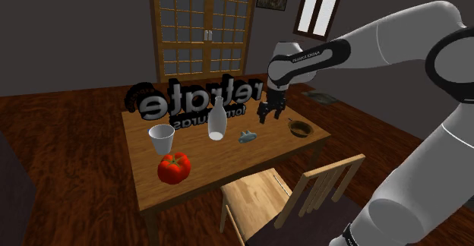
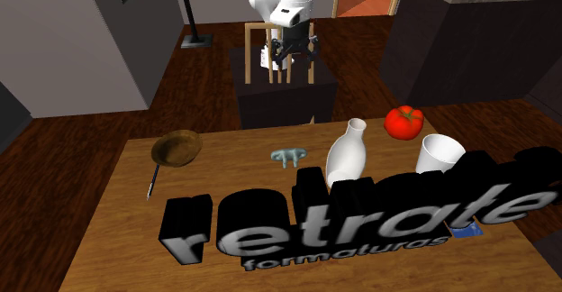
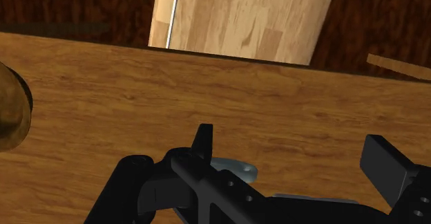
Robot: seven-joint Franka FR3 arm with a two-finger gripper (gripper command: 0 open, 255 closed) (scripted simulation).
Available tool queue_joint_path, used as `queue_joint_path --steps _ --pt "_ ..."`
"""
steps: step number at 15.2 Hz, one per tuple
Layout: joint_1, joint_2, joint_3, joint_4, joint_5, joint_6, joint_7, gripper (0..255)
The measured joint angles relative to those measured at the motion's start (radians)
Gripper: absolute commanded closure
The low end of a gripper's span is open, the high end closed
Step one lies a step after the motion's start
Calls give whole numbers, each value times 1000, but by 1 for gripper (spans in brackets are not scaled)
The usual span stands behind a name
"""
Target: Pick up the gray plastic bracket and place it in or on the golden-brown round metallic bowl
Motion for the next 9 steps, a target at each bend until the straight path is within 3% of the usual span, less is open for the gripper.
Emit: queue_joint_path --steps 9 --pt "-16 351 -10 223 38 139 -12 0"
